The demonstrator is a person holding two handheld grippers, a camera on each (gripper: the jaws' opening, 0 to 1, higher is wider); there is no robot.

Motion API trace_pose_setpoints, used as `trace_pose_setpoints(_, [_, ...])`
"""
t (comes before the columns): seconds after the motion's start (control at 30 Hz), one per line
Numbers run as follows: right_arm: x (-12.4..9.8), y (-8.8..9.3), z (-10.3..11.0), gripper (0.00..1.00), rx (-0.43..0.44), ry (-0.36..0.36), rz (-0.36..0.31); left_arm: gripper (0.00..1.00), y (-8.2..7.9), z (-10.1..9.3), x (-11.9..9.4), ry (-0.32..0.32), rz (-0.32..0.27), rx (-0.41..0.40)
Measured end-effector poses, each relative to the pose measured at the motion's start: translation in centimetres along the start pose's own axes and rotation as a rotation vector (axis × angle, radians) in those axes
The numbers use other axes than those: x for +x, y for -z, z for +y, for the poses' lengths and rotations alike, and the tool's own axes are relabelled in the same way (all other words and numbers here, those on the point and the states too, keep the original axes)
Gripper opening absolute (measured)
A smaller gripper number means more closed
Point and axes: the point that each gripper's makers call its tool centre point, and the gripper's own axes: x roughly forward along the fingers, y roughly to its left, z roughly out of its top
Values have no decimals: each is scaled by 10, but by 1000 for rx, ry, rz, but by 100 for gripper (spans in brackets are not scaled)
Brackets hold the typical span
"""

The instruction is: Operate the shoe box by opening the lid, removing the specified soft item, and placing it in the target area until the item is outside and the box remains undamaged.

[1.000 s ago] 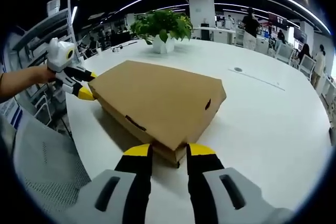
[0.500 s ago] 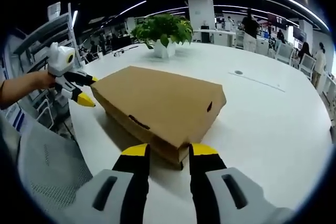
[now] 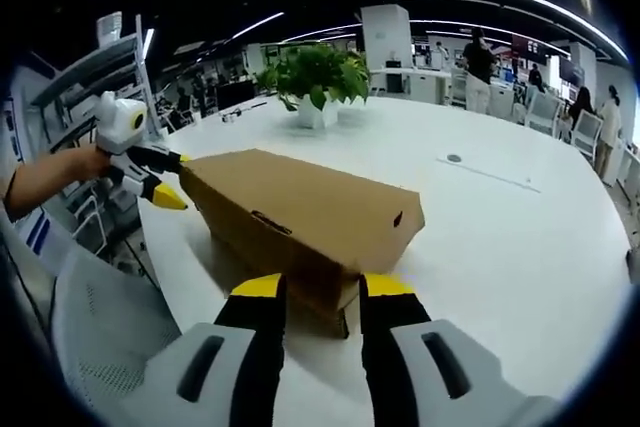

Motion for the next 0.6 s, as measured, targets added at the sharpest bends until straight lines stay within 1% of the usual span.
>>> trace_pose_setpoints(0.1, [-5,-12,0,26,1,-3,-27,56,-8,0,-5,-2,-15,2])
trace_pose_setpoints(0.3, [-11,-39,0,30,-13,-9,-72,58,-32,3,-14,-14,-56,21])
trace_pose_setpoints(0.47, [-12,-62,-2,35,-49,-14,-104,59,-52,8,-18,-25,-91,41])
trace_pose_setpoints(0.6, [-10,-74,-8,34,-77,-10,-113,59,-63,13,-18,-29,-111,46])
